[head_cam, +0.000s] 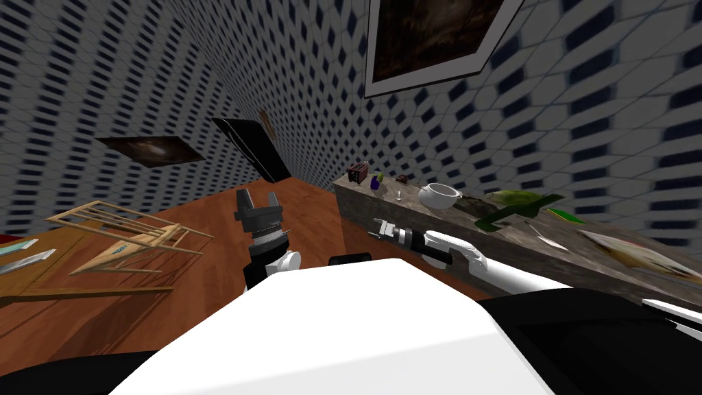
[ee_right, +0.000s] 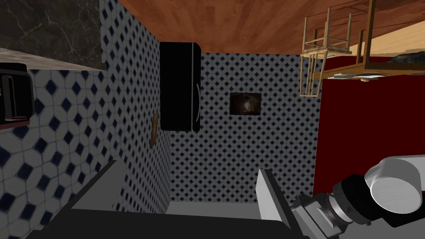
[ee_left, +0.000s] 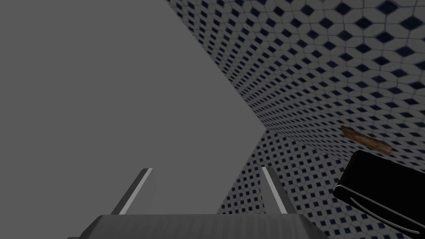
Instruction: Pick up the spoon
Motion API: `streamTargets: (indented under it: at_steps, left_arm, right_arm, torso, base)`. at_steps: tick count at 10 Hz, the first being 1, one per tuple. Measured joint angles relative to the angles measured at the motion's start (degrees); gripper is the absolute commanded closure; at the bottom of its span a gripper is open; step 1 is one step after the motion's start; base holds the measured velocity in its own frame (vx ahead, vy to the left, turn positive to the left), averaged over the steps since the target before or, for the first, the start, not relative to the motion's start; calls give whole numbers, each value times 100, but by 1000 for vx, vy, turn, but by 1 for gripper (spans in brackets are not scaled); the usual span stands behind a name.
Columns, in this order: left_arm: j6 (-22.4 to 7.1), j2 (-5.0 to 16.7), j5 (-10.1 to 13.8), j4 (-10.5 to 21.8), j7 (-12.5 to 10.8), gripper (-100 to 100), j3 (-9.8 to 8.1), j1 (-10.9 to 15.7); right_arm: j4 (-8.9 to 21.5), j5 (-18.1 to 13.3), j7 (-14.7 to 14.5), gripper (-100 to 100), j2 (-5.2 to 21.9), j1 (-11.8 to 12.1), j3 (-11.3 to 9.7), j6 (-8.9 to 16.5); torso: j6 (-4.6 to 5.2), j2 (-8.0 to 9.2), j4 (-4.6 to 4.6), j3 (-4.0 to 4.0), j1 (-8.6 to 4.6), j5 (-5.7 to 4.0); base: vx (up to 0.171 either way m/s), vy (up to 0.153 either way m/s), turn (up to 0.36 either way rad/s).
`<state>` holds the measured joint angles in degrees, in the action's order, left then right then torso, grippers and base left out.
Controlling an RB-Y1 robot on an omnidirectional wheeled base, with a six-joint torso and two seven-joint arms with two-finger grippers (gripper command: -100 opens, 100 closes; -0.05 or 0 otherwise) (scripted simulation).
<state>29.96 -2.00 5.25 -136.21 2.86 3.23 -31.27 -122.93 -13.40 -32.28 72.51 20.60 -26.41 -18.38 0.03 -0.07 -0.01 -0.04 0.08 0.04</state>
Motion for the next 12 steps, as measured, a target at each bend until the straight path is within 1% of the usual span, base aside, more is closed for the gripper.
streamTargets:
  at_steps: [1,2,3,4,5,6,7,8,9,10,11,12]
  left_arm:
    - [0,0,0,0,0,0,0,0]
    - [0,0,0,0,0,0,0,0]
    - [0,0,0,0,0,0,0,0]
    - [0,0,0,0,0,0,0,0]
    - [0,0,0,0,0,0,0,0]
    - [0,0,0,0,0,0,0,0]
    - [0,0,0,0,0,0,0,-1]
    - [0,0,0,0,0,0,0,0]
    - [0,0,0,0,0,0,0,0]
    - [0,0,0,0,0,0,-1,-1]
    - [0,1,0,0,0,0,-1,-1]
    - [0,1,0,0,0,0,-1,-1]
  right_arm:
    - [9,2,-32,-100,111,13,14,-6]
    - [116,-78,-157,-100,254,-42,-111,27]
    - [151,-102,-276,-100,435,16,-109,32]
    - [202,-167,-409,-100,637,-1,-195,90]
    - [264,-240,-535,-100,779,-28,-300,145]
    - [399,-353,-689,-100,892,-87,-471,199]
    - [452,-373,-813,-100,1057,-44,-472,204]
    - [464,-363,-868,-100,1202,-8,-439,184]
    - [537,-450,-988,-100,1357,-48,-567,237]
    - [586,-497,-1073,-100,1521,-81,-640,280]
    - [692,-566,-1219,-100,1683,-22,-700,305]
    - [735,-605,-1381,-100,1821,54,-715,333]
  torso:
    - [2,4,1,2,-5,-1]
    - [-2,-3,-1,-2,-2,-1]
    - [1,-5,-1,-3,-2,0]
    - [-2,-14,-3,-8,-1,-1]
    - [1,-13,-3,-8,-2,-1]
    - [-2,-21,-5,-12,-5,-2]
    - [1,-15,-4,-10,-7,-2]
    - [2,0,-1,-1,-10,-3]
    - [-2,-5,-1,-3,-8,-3]
    - [1,-11,-2,-6,-13,-3]
    - [-1,-24,-5,-14,-21,-5]
    - [1,-21,-5,-13,-21,-6]
  base:
    - [45,40,123]
    - [54,40,87]
    - [79,40,120]
    - [70,36,68]
    - [95,30,134]
    - [73,22,77]
    - [24,9,-11]
    - [50,22,135]
    - [73,5,81]
    - [115,-16,134]
    - [92,-16,78]
    - [87,-6,151]
